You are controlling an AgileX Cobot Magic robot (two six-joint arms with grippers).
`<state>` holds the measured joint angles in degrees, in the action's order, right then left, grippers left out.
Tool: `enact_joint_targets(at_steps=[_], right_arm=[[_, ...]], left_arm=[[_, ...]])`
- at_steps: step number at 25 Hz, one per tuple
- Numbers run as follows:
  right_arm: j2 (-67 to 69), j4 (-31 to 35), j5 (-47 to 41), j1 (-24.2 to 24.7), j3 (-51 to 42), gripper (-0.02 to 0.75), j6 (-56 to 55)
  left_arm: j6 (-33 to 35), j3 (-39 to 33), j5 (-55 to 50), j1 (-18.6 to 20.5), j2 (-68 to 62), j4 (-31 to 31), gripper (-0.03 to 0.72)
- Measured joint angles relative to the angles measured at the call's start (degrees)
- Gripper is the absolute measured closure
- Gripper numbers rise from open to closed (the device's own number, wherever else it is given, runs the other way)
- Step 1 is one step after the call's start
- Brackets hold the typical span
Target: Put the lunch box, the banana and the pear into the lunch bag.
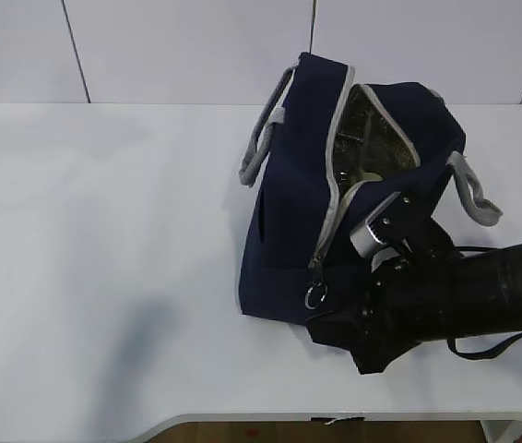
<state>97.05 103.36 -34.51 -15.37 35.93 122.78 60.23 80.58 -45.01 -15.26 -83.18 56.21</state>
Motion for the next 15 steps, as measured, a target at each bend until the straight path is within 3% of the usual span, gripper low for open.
enact_joint_targets(at_steps=[15], right_arm=[[-0.8,0.0,0.4,0.0,1.5,0.410,0.5]], left_arm=[[0.0,0.0,0.0,0.0,0.0,0.0,0.361]])
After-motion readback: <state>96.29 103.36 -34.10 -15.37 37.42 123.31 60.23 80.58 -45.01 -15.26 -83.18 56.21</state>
